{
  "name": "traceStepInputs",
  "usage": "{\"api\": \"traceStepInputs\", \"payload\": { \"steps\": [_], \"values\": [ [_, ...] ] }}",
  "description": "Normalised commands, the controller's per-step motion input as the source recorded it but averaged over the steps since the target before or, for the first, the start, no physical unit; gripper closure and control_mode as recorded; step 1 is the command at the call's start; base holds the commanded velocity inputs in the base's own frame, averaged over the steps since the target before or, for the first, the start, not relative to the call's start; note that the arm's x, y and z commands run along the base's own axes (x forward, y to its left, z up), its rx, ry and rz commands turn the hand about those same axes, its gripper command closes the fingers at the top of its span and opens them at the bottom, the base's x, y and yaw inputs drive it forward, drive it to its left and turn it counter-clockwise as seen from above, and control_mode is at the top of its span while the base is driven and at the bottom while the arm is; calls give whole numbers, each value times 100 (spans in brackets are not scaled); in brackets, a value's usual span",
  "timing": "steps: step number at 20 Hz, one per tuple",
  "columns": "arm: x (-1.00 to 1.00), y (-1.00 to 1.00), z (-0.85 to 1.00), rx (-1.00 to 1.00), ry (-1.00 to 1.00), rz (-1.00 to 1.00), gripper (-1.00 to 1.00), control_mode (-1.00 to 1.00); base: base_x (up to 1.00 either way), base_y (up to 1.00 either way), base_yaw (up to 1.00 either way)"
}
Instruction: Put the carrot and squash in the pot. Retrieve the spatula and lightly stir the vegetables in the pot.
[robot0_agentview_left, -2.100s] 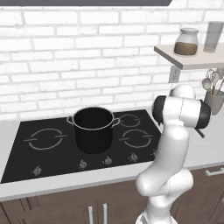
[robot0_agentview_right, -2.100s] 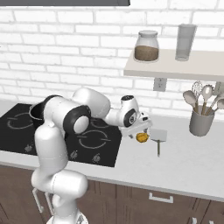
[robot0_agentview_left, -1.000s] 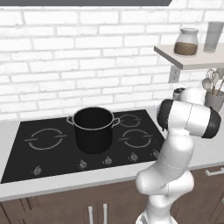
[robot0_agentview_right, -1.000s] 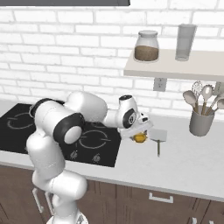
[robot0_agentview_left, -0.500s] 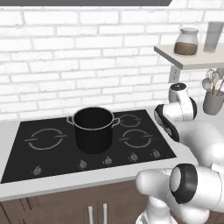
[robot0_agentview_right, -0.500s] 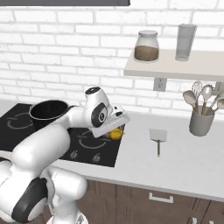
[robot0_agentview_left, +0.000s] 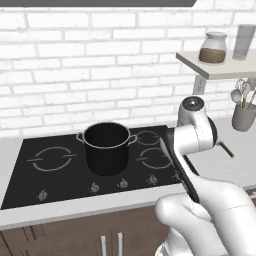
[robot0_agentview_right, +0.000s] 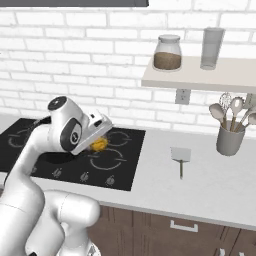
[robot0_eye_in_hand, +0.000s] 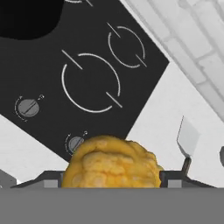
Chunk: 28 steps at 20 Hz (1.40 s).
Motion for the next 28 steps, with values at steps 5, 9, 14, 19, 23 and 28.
{"api": "traceStepInputs", "payload": {
  "steps": [5, 9, 14, 19, 23, 28],
  "values": [
    [0, 98, 100, 3, -1, 9, 100, -100, 0, 0, 0],
    [14, 92, 67, 17, 9, 12, 100, -100, 0, 0, 0],
    [54, 75, 23, 18, 12, 9, 100, -100, 0, 0, 0],
    [90, 82, -73, 1, 12, 3, 100, -100, 0, 0, 0],
    [60, 66, -61, 0, 2, 0, 100, -100, 0, 0, 0],
    [74, 43, -57, -1, 4, 0, 100, -100, 0, 0, 0]
  ]
}}
